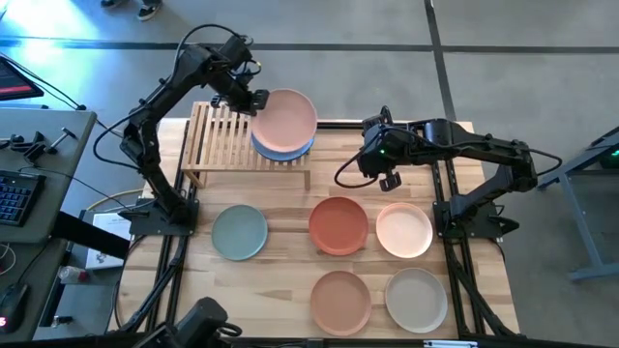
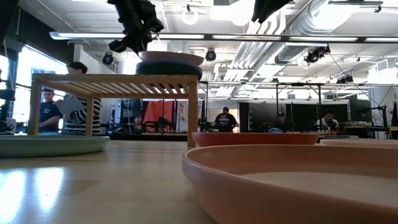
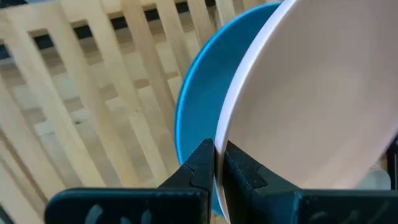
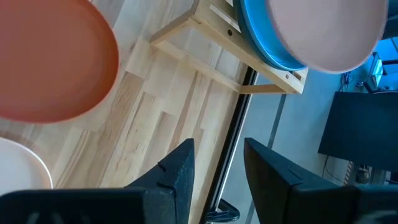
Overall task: Place and stack plates onto a shelf
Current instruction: Stack the top light orange plate on top of the blue plate on the shelf
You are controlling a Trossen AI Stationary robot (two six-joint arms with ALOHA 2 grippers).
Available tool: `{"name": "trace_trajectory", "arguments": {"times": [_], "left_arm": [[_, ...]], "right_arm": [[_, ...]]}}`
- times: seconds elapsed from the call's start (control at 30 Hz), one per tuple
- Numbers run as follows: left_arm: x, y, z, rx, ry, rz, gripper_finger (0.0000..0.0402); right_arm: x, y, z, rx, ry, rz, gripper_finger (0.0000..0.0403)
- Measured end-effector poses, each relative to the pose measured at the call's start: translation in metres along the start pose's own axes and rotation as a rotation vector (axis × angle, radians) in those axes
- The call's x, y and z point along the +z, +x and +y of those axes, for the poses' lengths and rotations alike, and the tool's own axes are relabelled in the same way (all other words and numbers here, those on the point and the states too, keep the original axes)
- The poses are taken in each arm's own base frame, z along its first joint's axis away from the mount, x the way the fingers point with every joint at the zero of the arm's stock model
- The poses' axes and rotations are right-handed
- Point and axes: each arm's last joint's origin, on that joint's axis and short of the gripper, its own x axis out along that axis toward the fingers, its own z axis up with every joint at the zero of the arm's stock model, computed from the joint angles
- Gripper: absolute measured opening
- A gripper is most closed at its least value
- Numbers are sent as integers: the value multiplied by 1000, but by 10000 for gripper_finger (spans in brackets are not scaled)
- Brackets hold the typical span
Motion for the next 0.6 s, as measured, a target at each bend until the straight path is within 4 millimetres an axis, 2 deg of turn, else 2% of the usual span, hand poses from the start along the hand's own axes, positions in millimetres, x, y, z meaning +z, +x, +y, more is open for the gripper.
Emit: {"name": "trace_trajectory", "arguments": {"times": [0.2,0.6], "left_arm": [[5,12,1,17,-8,42,11],[8,24,3,45,-19,102,11]], "right_arm": [[0,0,0,0,0,0,119],[0,0,0,1,34,0,119]]}}
